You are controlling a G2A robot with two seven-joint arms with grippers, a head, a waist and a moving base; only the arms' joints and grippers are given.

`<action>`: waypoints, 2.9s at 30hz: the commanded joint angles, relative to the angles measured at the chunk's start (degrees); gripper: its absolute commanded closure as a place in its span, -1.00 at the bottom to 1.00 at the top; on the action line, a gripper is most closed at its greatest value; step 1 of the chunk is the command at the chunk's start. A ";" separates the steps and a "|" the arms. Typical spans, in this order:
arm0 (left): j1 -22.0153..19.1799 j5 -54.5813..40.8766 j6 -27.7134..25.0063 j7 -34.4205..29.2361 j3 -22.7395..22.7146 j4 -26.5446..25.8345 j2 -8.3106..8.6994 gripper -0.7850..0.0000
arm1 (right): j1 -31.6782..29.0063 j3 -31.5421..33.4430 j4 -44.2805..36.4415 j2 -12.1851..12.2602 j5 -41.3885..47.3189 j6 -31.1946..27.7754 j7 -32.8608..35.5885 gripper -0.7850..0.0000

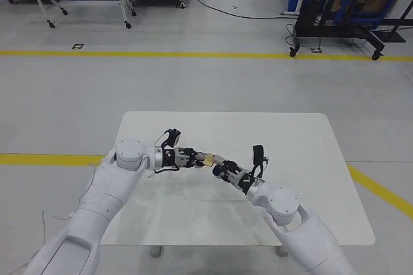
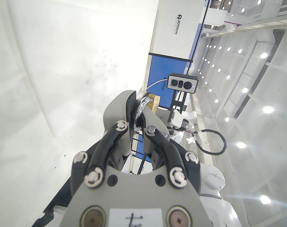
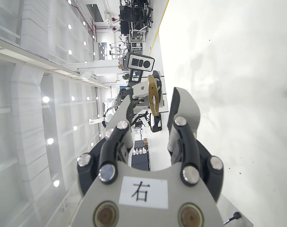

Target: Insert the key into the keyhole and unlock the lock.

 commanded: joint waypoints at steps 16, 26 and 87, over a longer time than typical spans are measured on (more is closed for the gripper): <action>4.20 3.50 -12.60 10.56 -4.41 -5.20 1.41 1.00 | 0.01 -0.02 0.01 0.00 -0.02 0.03 -0.03 -0.66; 7.39 5.72 -14.86 10.09 -5.95 -9.78 2.40 1.00 | -0.59 1.34 -0.30 -0.07 3.08 -2.47 1.28 0.02; 14.97 24.54 -28.69 24.17 -7.00 -21.83 4.33 1.00 | 7.96 6.94 10.22 -0.34 28.32 18.69 21.92 1.00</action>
